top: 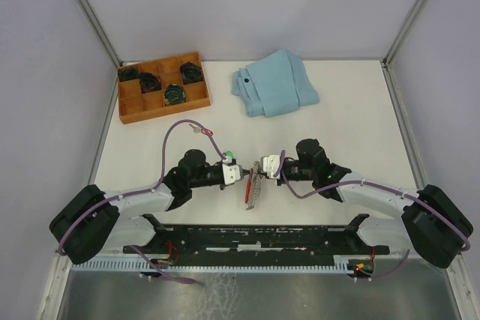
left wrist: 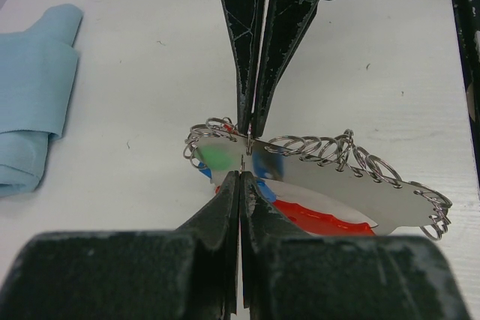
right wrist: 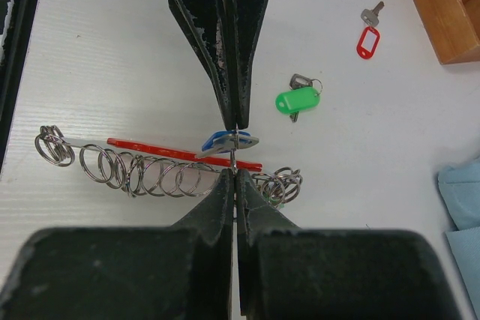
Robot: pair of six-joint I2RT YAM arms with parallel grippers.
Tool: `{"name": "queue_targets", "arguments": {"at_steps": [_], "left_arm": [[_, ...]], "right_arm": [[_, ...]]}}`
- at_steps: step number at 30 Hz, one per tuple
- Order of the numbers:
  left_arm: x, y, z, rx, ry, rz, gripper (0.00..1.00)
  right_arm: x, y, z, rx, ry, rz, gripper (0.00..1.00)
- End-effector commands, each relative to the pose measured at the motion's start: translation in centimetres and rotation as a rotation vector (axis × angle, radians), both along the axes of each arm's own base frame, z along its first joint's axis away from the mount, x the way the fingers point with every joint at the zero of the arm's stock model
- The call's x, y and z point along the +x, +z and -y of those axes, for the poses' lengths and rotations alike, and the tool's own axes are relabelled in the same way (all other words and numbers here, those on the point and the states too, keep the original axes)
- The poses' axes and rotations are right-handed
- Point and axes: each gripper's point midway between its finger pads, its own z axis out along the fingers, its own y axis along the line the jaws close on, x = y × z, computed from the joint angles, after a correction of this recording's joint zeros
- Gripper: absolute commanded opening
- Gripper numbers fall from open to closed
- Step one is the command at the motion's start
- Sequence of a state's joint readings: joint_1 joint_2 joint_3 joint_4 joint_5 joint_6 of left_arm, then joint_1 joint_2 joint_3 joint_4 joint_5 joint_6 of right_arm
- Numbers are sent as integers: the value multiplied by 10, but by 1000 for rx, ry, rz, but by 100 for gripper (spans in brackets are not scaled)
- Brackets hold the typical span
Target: Put the keys on the keyring
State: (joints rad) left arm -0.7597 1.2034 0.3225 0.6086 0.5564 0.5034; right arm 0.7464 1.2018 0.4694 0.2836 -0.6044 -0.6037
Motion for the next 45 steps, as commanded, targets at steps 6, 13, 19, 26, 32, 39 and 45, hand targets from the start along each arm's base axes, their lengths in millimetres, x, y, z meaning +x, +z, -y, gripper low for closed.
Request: {"name": "queue_targets", "arguments": {"at_steps": [6,13,19,26,32,39,45], "left_arm": [[8,32,10,-91,12,44,3],[7,30,7,-79,8,46,3],[5,29,9,-74,-3,40,3],[6,30,10,-81,-6,41,3],[6,30,11,-83,-4,39,3],[7,31,10,-87,5,39,3],[8,32,10,-94,11,39,3]], "right_arm": [[3,28,-13,77,41,66,1],[12,29,-7,68,-24,96,1],[15,30,-6,68,-37,103,1],[9,30,-10,78,0,89,1],[8,31,-11,85,8,85,1],[6,31,-12,87,19,80,1],[4,30,-14,89,35,70,1]]}}
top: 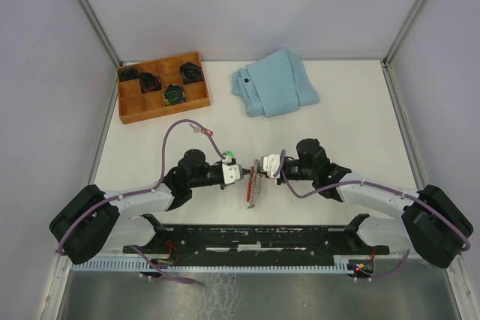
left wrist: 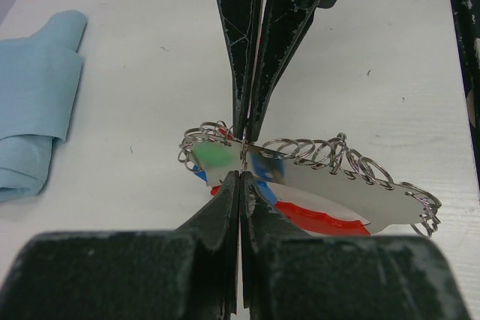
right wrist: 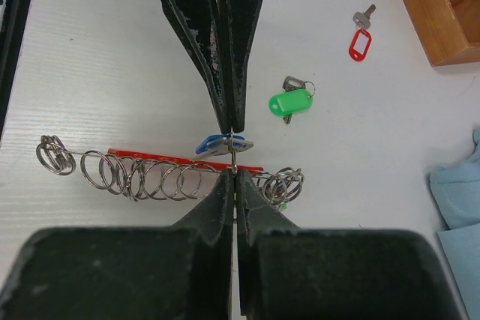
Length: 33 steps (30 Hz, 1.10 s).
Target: Put the keys on the keyring
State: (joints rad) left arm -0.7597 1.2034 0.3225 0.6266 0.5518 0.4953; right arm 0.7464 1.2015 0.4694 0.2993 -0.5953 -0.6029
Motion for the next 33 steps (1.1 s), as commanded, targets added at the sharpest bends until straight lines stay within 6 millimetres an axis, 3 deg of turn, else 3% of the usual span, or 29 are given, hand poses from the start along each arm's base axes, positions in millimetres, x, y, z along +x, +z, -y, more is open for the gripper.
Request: {"name": "queue_targets", "arguments": {"at_steps": [1,33], "left_arm": [[7,28,9,-82,5,32,3],[4,28,9,-74,-6,33,3]], "right_arm": [[1,27,-13,80,45,57,1],[8,27,-8,71,-8,70,1]]}}
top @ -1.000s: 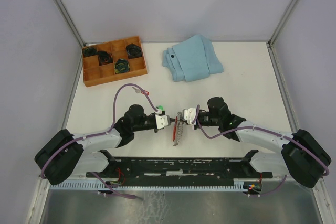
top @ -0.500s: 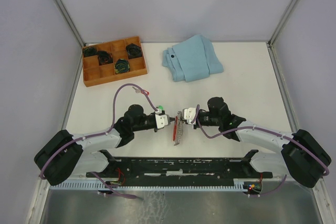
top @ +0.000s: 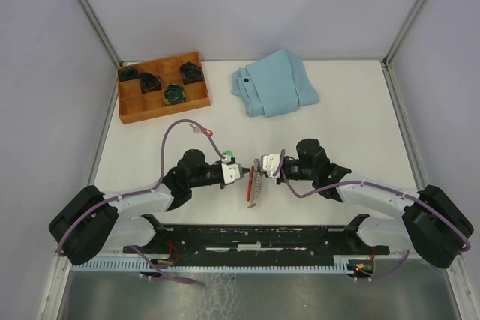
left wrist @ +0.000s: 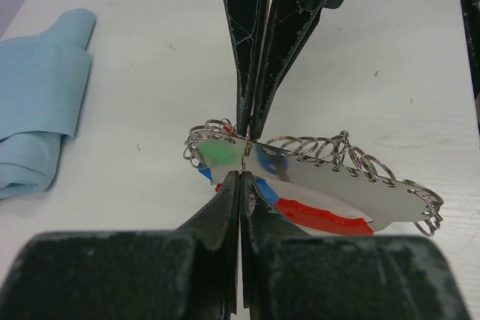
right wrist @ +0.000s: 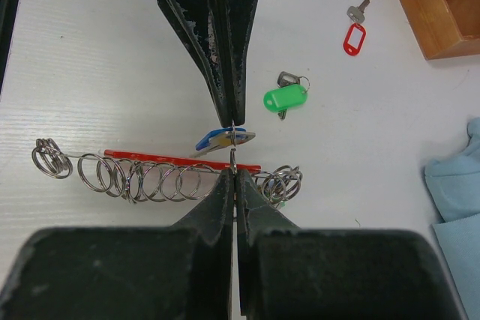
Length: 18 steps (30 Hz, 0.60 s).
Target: Put the keys on the keyring
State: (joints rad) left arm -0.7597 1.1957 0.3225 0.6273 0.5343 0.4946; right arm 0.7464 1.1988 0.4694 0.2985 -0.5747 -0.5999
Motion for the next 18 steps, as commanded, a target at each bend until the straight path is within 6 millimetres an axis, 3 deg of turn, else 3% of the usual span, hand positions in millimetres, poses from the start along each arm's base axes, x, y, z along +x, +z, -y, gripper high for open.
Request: {"name": "queue_targets", "arguments": {"at_steps": [1,18], "left_arm": [[1,26,10,-73,-26,26,3],[1,26,11,-76,-28,21,3]], "right_arm": [[6,27,-10,73,10,66,1],[5,28,-11,79,12,61,1]]}}
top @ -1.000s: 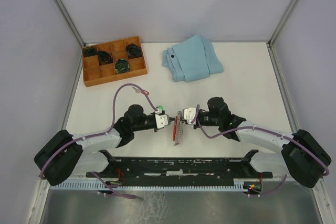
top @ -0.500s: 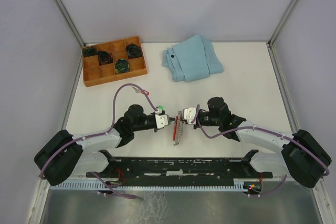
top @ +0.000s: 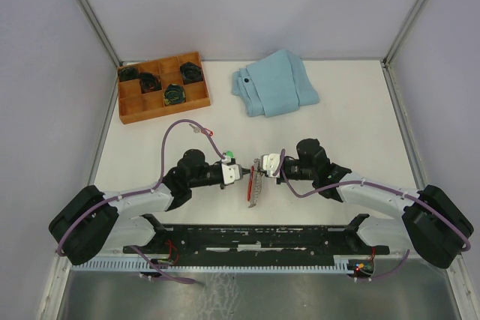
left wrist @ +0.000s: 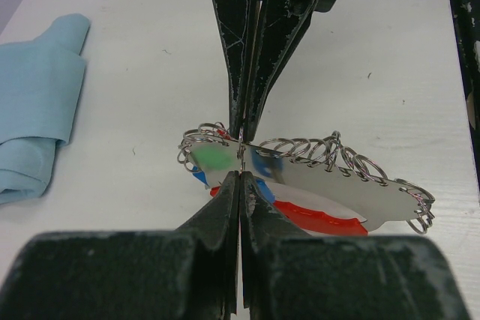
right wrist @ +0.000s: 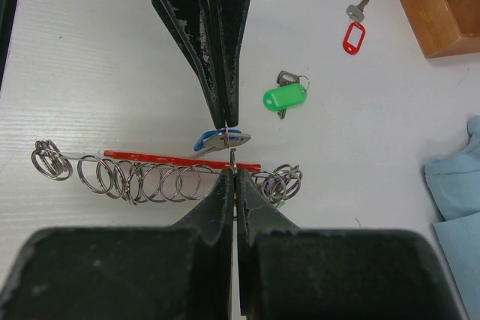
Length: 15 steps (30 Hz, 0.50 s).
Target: Put the keys on the keyring
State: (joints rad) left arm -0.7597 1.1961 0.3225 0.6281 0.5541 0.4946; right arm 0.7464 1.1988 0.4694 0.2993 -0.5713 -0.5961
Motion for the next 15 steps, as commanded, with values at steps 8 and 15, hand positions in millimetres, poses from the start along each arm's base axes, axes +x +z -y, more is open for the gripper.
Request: {"name": "queue_targets", "arguments": {"at_steps": [8,15], "left_arm": [[9,26,9,-74,22,18,3],[9,25,10,-73,19,11,3]], "right_arm": [[2,28,-12,84,32,58,1],[1,30,-13,88,38,56,1]]}}
